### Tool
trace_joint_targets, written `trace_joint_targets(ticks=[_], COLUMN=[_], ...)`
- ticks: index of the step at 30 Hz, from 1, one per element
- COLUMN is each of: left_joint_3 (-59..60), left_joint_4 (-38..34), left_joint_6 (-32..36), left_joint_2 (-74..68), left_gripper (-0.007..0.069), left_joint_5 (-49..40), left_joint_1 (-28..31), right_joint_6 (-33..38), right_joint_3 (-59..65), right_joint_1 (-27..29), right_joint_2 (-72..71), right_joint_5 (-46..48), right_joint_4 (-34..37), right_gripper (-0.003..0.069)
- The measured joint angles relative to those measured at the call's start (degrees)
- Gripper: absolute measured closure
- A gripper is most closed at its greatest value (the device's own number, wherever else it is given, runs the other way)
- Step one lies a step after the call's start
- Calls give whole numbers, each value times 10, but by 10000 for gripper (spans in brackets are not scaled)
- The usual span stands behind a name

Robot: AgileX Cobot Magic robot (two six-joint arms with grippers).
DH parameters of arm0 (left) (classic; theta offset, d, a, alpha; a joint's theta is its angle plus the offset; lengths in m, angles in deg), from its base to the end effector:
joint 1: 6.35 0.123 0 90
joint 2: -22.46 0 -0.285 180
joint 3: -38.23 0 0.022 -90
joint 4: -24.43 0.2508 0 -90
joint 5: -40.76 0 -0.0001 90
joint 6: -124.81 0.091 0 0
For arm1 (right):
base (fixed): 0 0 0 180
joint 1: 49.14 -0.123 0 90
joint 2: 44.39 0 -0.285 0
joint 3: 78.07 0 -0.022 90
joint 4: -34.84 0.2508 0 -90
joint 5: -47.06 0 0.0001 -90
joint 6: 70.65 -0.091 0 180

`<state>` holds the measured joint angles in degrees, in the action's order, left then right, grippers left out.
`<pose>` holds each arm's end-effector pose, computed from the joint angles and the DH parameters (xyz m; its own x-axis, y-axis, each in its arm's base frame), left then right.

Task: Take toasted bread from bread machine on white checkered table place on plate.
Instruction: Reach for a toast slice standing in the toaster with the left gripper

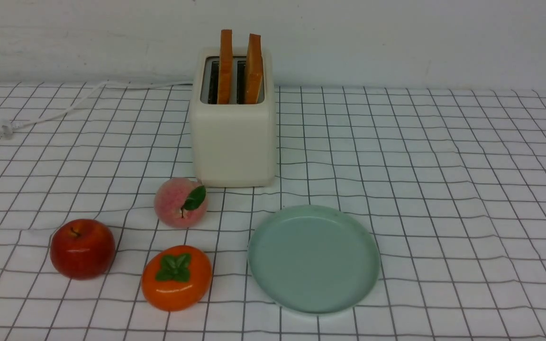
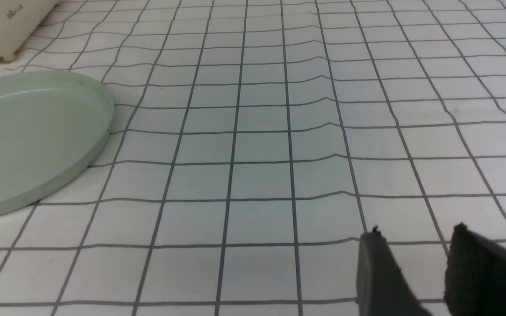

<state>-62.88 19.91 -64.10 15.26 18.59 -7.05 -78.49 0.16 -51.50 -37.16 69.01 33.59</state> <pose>0.0523 -0.0034 0.1693 -0.3133 -0.2227 -0.9232 -0.0314 0.9740 -0.2243 0.0523 0.0014 0.1733 -0.3007 0.1040 -0.9480 0.0016 0.9941 0.1086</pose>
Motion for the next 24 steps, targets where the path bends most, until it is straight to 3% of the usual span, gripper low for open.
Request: trace_joint_targets(ticks=[10,15,17,21,24], left_joint_3=[0,0,0,0,0], left_joint_4=[-4,-52,-77,-195,-281], left_joint_6=[0,0,0,0,0], left_joint_2=[0,0,0,0,0], left_gripper=[386,386,386,386,386], left_joint_5=[29,71,87,119,140], left_joint_1=[0,0,0,0,0], right_joint_6=[0,0,0,-2,-34], right_joint_3=[0,0,0,1,5], right_joint_1=[0,0,0,0,0], right_joint_2=[0,0,0,0,0], right_joint_5=[0,0,1,-12,-46], right_joint_4=[0,0,-4,-37,-22], right_gripper=[420,420,420,420,420])
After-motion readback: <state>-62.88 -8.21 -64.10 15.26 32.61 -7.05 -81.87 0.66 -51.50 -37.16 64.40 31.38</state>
